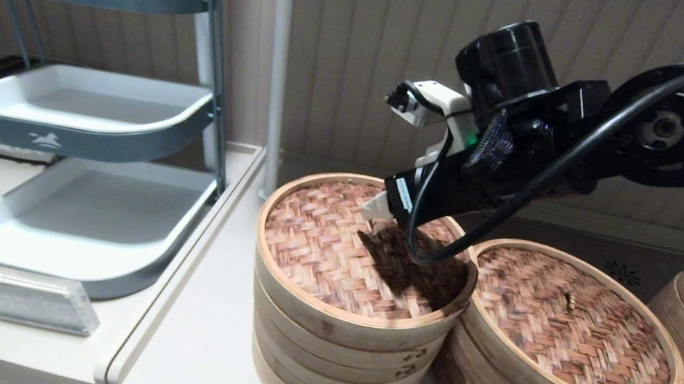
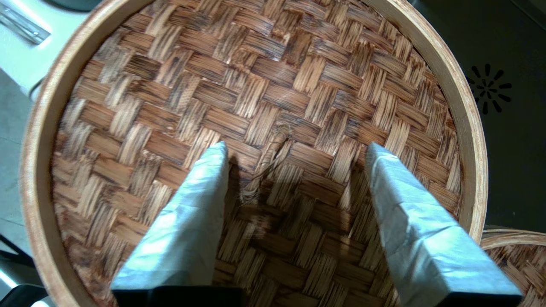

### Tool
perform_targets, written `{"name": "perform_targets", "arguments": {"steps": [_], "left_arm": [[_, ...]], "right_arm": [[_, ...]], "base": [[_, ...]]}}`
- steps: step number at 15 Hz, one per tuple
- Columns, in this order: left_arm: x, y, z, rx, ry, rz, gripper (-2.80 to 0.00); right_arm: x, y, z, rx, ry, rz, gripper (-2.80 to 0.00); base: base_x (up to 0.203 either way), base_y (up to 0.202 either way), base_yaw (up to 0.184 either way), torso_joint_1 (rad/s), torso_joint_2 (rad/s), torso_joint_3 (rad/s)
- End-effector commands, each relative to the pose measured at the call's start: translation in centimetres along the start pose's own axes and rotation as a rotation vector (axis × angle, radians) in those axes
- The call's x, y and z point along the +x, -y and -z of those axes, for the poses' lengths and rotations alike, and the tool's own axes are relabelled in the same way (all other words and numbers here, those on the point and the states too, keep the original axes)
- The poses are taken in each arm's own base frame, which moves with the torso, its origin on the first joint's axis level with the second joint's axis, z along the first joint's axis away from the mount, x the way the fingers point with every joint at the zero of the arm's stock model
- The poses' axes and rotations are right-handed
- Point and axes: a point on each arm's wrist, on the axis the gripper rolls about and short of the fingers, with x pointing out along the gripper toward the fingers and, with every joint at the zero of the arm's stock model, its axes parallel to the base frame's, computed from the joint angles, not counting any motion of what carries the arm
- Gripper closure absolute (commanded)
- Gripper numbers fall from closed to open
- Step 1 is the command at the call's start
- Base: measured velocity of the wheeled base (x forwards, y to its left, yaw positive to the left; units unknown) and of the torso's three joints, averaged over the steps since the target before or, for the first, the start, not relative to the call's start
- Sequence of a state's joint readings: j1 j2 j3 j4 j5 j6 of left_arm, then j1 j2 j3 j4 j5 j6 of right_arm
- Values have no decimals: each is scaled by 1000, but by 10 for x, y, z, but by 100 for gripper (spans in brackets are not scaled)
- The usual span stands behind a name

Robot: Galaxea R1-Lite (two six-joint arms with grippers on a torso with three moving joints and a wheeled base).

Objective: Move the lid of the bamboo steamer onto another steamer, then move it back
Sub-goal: Pick up the steamer

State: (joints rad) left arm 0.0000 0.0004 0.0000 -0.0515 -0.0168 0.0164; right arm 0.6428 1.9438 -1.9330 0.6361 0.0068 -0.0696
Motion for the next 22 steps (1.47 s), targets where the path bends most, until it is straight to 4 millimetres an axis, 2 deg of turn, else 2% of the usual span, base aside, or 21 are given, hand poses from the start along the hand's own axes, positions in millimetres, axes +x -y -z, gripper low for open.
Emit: {"name": "perform_targets", "arguments": {"steps": [1,9,16,17,22], "left_arm": [[2,0,8,0,-27,1,0],[2,0,8,-1,-27,0,0],[2,0,8,-1,-27,0,0],[2,0,8,-1,-27,0,0],[2,0,8,-1,-27,0,0]], "right_arm": [[9,-3,2,-7,-22,3,-280],[22,-3,4,-6,-30,5,-280],[23,-3,4,-18,-33,19,-280],[23,-3,4,-19,-31,19,0],[27,-8,5,-23,-32,5,0]], "base": [[0,0,0,0,0,0],[0,0,0,0,0,0],[0,0,0,0,0,0],[0,0,0,0,0,0],[0,0,0,0,0,0]]}}
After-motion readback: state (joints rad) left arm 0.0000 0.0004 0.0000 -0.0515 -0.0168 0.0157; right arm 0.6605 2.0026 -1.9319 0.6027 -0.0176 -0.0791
